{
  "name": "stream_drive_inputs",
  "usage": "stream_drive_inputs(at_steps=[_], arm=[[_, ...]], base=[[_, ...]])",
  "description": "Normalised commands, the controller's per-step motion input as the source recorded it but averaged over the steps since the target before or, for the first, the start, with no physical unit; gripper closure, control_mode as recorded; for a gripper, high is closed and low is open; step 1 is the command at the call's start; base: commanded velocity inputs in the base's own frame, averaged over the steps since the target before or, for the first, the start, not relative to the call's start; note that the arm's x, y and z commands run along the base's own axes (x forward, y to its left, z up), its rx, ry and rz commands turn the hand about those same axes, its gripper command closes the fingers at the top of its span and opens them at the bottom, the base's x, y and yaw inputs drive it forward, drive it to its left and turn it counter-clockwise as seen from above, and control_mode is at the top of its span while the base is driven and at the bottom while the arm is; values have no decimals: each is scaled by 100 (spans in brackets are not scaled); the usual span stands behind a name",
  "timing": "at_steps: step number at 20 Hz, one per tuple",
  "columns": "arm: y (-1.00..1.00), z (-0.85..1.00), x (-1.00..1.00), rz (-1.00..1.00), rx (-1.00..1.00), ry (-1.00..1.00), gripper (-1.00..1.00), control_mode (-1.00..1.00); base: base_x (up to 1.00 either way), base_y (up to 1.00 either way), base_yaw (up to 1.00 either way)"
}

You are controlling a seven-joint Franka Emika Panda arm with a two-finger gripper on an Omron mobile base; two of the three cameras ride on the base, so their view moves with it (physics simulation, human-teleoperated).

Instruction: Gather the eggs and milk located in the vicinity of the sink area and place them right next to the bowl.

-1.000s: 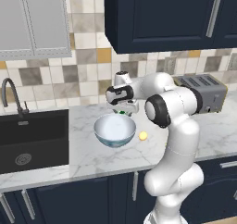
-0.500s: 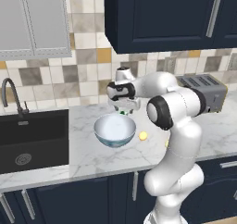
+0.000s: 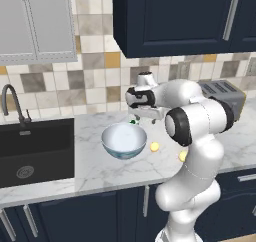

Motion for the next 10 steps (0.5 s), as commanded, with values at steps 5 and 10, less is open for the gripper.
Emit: stream_drive_inputs(at_steps=[5,10], arm=[[-70,1,-56,-6,1,-6,-100,-100],[-14,0,-52,0,3,-7,-100,-100]], base=[[0,0,0],[0,0,0]])
